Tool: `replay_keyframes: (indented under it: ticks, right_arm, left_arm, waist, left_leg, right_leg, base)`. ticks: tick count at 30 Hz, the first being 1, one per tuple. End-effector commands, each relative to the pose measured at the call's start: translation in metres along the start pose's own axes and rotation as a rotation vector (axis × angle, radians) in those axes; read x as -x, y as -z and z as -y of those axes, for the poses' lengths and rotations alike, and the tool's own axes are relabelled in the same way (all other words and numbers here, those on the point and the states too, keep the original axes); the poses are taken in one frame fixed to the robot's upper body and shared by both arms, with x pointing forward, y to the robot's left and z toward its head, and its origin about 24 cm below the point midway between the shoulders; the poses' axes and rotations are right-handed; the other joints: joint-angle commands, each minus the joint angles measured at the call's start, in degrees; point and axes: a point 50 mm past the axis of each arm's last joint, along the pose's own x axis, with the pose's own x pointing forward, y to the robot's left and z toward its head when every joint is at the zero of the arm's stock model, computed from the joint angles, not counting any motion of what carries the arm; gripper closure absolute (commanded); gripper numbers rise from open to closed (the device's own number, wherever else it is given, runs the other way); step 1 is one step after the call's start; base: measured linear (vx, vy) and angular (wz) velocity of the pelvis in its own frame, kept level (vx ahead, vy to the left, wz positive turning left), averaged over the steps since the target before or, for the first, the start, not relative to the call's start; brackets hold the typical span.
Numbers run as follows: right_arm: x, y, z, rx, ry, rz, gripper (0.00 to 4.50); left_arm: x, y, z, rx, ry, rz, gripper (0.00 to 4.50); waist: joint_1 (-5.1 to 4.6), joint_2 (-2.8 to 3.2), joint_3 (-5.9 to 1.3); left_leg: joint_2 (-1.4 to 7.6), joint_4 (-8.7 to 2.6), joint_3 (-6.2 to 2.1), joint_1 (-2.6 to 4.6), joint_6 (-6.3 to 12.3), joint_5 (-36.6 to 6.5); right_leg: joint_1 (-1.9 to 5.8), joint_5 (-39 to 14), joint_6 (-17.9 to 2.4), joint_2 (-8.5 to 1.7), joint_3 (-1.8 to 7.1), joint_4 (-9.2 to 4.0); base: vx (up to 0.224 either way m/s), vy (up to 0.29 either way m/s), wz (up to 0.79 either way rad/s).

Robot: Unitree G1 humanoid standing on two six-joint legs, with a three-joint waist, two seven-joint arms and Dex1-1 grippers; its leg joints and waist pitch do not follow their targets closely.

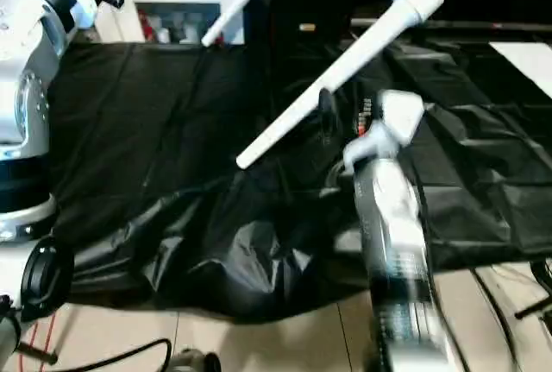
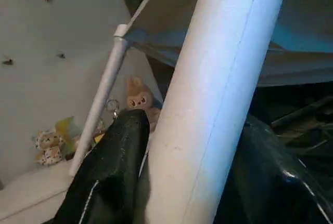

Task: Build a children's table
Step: Flip table

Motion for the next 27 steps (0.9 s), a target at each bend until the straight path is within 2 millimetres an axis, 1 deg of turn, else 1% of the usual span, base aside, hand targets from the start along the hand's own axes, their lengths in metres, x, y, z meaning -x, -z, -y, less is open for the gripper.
replay_keyframes:
  ticks: [1, 2, 3, 4, 5, 6, 7, 8, 9, 10, 11, 12, 13, 14, 15, 16, 18, 20, 21, 22, 23, 24, 26, 27]
  right_arm:
    - [-0.011, 0.008, 0.006, 0.009, 0.012, -0.074, 0.0]
    - [-0.013, 0.009, 0.006, 0.011, 0.01, -0.085, 0.0]
    - [-0.024, 0.012, 0.006, 0.01, -0.003, -0.141, 0.0]
    - [-0.024, 0.012, 0.006, 0.01, -0.003, -0.141, 0.0]
    - [-0.025, 0.012, 0.006, 0.006, -0.006, -0.153, 0.0]
    - [-0.029, 0.014, 0.006, -0.002, -0.003, -0.182, 0.0]
    - [-0.035, 0.014, 0.003, -0.03, -0.011, -0.21, 0.0]
    - [-0.037, 0.015, 0.002, -0.041, -0.013, -0.219, 0.0]
    - [-0.04, 0.012, 0.001, -0.041, -0.014, -0.216, 0.0]
    - [-0.042, 0.011, 0.0, -0.039, -0.015, -0.211, 0.0]
    - [-0.045, 0.008, -0.004, -0.083, -0.043, -0.203, 0.18]
    - [-0.045, 0.008, -0.004, -0.083, -0.043, -0.203, 0.18]
    - [-0.049, 0.005, -0.009, -0.118, -0.075, -0.187, 0.29]
    - [-0.052, 0.002, -0.016, -0.161, -0.135, -0.167, 0.36]
    - [-0.053, 0.001, -0.018, -0.169, -0.149, -0.163, 0.36]
    - [-0.054, -0.001, -0.021, -0.174, -0.176, -0.153, 0.54]
    - [-0.055, -0.001, -0.025, -0.196, -0.218, -0.144, 0.75]
    - [-0.055, -0.002, -0.027, -0.205, -0.251, -0.132, 0.84]
    - [-0.055, -0.002, -0.028, -0.21, -0.256, -0.13, 1.03]
    - [-0.055, -0.002, -0.028, -0.209, -0.261, -0.127, 1.03]
    - [-0.055, -0.003, -0.027, -0.212, -0.266, -0.126, 1.11]
    - [-0.055, -0.003, -0.027, -0.214, -0.267, -0.125, 1.18]
    - [-0.056, -0.004, -0.027, -0.216, -0.27, -0.124, 1.41]
    - [-0.056, -0.005, -0.027, -0.217, -0.275, -0.12, 1.45]
  left_arm:
    - [0.001, 0.004, 0.003, 0.059, 0.014, -0.002, 2.21]
    - [0.002, 0.004, 0.003, 0.056, 0.014, -0.003, 2.23]
    - [0.002, 0.005, 0.003, 0.051, 0.015, -0.007, 2.23]
    - [0.002, 0.005, 0.003, 0.051, 0.015, -0.007, 2.24]
    - [0.002, 0.005, 0.003, 0.05, 0.016, -0.008, 2.24]
    - [0.003, 0.005, 0.003, 0.048, 0.017, -0.01, 2.24]
    - [0.003, 0.005, 0.003, 0.046, 0.02, -0.011, 2.24]
    - [0.003, 0.005, 0.003, 0.045, 0.02, -0.011, 2.25]
    - [0.003, 0.005, 0.003, 0.044, 0.021, -0.012, 2.25]
    - [0.004, 0.005, 0.004, 0.044, 0.02, -0.012, 2.25]
    - [0.004, 0.005, 0.004, 0.043, 0.022, -0.014, 2.26]
    - [0.004, 0.005, 0.004, 0.043, 0.022, -0.014, 2.26]
    - [0.005, 0.005, 0.004, 0.042, 0.022, -0.016, 2.26]
    - [0.006, 0.006, 0.004, 0.04, 0.022, -0.021, 2.26]
    - [0.006, 0.006, 0.004, 0.039, 0.022, -0.022, 2.26]
    - [0.007, 0.006, 0.004, 0.04, 0.02, -0.024, 2.28]
    - [0.007, 0.007, 0.004, 0.039, 0.02, -0.027, 2.28]
    - [0.008, 0.007, 0.004, 0.038, 0.02, -0.03, 2.29]
    - [0.008, 0.008, 0.004, 0.038, 0.019, -0.032, 2.3]
    - [0.009, 0.008, 0.004, 0.039, 0.02, -0.033, 2.3]
    - [0.009, 0.008, 0.005, 0.039, 0.019, -0.035, 2.3]
    - [0.009, 0.009, 0.005, 0.039, 0.02, -0.035, 2.3]
    - [0.009, 0.009, 0.005, 0.038, 0.02, -0.037, 2.3]
    - [0.009, 0.01, 0.005, 0.037, 0.02, -0.039, 2.3]
  waist:
    - [-0.19, -0.45, -4.32]
    - [-0.49, -0.61, -4.55]
    - [-0.51, -0.73, -4.57]
    - [-0.43, -0.63, -4.67]
    - [-0.31, -0.69, -4.54]
    - [-0.27, -0.63, -4.61]
    - [-0.26, -0.64, -4.57]
    - [-0.49, -0.63, -4.54]
    - [-0.42, -0.66, -4.38]
    - [-0.36, -0.6, -4.36]
    - [-0.35, -0.6, -4.32]
    - [-0.38, -0.59, -4.4]
    - [-0.3, -0.69, -4.36]
    - [-0.28, -1.02, -4.44]
    - [-0.24, -0.91, -4.46]
    - [-0.22, -0.84, -4.27]
    - [-0.17, -0.92, -4.45]
    - [-0.14, -0.98, -4.6]
    - [-0.13, -0.98, -4.66]
    - [-0.1, -0.98, -4.7]
    - [-0.07, -0.87, -4.72]
    - [-0.1, -0.89, -4.72]
    - [-0.15, -0.91, -4.64]
    - [-0.2, -0.89, -4.63]
  left_leg:
    - [3.05, -3.83, -1.82, 3.06, -1.85, -13.1]
    - [2.75, -3.43, -1.77, 2.69, -0.91, -10.2]
    - [2.63, -3.0, -1.56, 2.47, 0.33, -8.2]
    - [2.61, -2.92, -1.54, 2.49, 0.9, -7.5]
    - [2.64, -2.73, -1.38, 2.31, 2.22, -6.4]
    - [2.75, -2.77, -1.48, 2.44, 2.88, -6.3]
    - [2.78, -2.74, -1.43, 2.49, 3.02, -6.6]
    - [2.79, -2.76, -1.46, 2.44, 2.93, -7.6]
    - [2.99, -2.85, -1.39, 2.54, 2.71, -8.6]
    - [3.07, -2.95, -1.43, 2.66, 2.46, -9.1]
    - [3.14, -3.01, -1.41, 2.75, 2.2, -9.6]
    - [3.16, -2.98, -1.44, 2.73, 2.17, -9.5]
    - [3.17, -3.01, -1.37, 2.76, 2.25, -9.8]
    - [3.22, -2.99, -1.36, 2.69, 2.39, -9.7]
    - [3.17, -2.91, -1.37, 2.62, 2.65, -9.8]
    - [3.22, -2.98, -1.37, 2.52, 3.01, -9.5]
    - [3.27, -2.85, -1.36, 2.51, 3.57, -8.1]
    - [3.21, -2.63, -1.34, 2.43, 4.42, -6.4]
    - [3.19, -2.5, -1.3, 2.41, 4.93, -5.5]
    - [3.2, -2.45, -1.31, 2.39, 5.12, -5.2]
    - [3.23, -2.39, -1.28, 2.43, 5.36, -5.1]
    - [3.25, -2.36, -1.3, 2.38, 5.49, -5.0]
    - [3.24, -2.37, -1.27, 2.37, 5.41, -5.6]
    - [3.22, -2.39, -1.27, 2.32, 5.24, -6.0]
  right_leg:
    - [0.59, 0.3, -10.6, -3.56, 1.64, -4.38]
    - [0.97, 4.0, -11.8, -3.46, 1.48, -3.85]
    - [0.96, 6.6, -12.7, -3.4, 1.47, -3.59]
    - [1.05, 7.3, -13.2, -3.42, 1.38, -3.52]
    - [0.98, 8.7, -13.3, -3.32, 1.49, -3.44]
    - [1.0, 8.3, -13.8, -3.41, 1.32, -3.39]
    - [0.96, 7.8, -14.0, -3.38, 1.31, -3.46]
    - [1.03, 6.2, -14.8, -3.42, 1.26, -3.49]
    - [0.83, 4.5, -15.0, -3.45, 1.32, -3.62]
    - [0.8, 3.7, -15.1, -3.45, 1.29, -3.7]
    - [0.76, 3.1, -15.0, -3.39, 1.32, -3.7]
    - [0.82, 3.4, -15.1, -3.39, 1.33, -3.58]
    - [0.78, 3.5, -15.1, -3.45, 1.36, -3.62]
    - [0.89, 3.8, -15.3, -3.53, 1.29, -3.55]
    - [0.93, 3.9, -15.5, -3.61, 1.28, -3.49]
    - [0.82, 3.5, -15.6, -3.59, 1.29, -3.6]
    - [0.89, 5.1, -15.9, -3.58, 1.23, -3.35]
    - [0.94, 7.1, -16.4, -3.52, 1.15, -3.08]
    - [0.87, 8.1, -16.6, -3.47, 1.13, -2.93]
    - [0.86, 8.4, -16.8, -3.5, 1.1, -2.88]
    - [0.76, 8.5, -17.1, -3.48, 1.06, -2.87]
    - [0.78, 8.6, -17.3, -3.47, 1.0, -2.83]
    - [0.73, 7.6, -17.4, -3.5, 1.02, -2.89]
    - [0.78, 7.1, -17.4, -3.57, 1.02, -2.93]
  base:
    - [0.0, 0.0, 0.0]
    - [0.0, 0.0, 0.0]
    - [0.0, 0.0, 0.0]
    - [0.0, 0.0, 0.0]
    - [0.0, 0.0, 0.0]
    - [0.0, 0.0, 0.0]
    - [0.0, 0.0, 0.0]
    - [0.0, 0.0, 0.0]
    - [0.0, 0.0, 0.0]
    - [0.0, 0.0, 0.0]
    - [0.0, 0.0, 0.0]
    - [0.0, 0.0, 0.0]
    - [0.0, 0.0, 0.0]
    - [0.0, 0.0, 0.0]
    - [0.0, 0.0, 0.0]
    - [0.0, 0.0, 0.0]
    - [0.0, 0.0, 0.0]
    - [0.0, 0.0, 0.0]
    - [0.0, 0.0, 0.0]
    - [0.0, 0.0, 0.0]
    - [0.0, 0.0, 0.0]
    - [0.0, 0.0, 0.0]
    - [0.0, 0.0, 0.0]
    - [0.0, 0.0, 0.0]
